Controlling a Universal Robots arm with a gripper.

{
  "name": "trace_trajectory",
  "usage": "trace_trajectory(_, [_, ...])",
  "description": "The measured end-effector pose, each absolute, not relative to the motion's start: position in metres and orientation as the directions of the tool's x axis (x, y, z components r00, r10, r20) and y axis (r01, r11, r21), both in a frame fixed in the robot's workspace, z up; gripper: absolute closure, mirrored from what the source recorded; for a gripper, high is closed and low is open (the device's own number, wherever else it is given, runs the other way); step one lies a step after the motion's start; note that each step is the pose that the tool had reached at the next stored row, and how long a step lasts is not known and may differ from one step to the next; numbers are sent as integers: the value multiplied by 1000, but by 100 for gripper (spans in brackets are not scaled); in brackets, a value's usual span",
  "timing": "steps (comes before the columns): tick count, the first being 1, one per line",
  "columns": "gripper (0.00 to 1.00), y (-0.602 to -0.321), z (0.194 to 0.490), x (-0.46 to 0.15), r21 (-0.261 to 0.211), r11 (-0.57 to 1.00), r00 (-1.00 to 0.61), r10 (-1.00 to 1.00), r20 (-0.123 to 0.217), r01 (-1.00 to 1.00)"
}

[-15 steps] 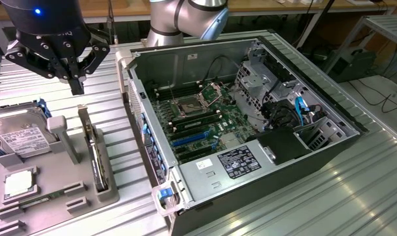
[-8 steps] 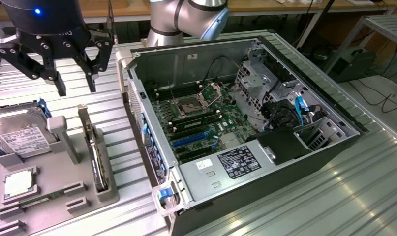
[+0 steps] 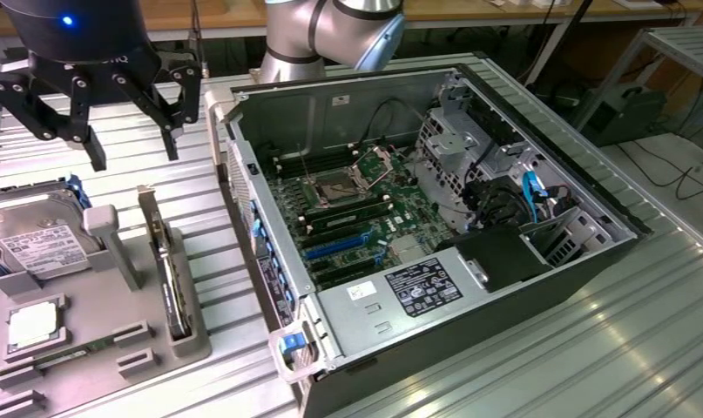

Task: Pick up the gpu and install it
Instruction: 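Pick up the gpu and move the gpu toward the slot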

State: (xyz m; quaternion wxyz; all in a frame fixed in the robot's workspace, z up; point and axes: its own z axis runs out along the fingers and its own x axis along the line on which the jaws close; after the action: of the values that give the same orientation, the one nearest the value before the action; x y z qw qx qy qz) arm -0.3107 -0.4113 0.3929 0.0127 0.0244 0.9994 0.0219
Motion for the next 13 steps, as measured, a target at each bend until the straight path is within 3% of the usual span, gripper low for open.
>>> trace_trajectory(13, [34,-430,391,-311,44,999,-1000,18,-24,17])
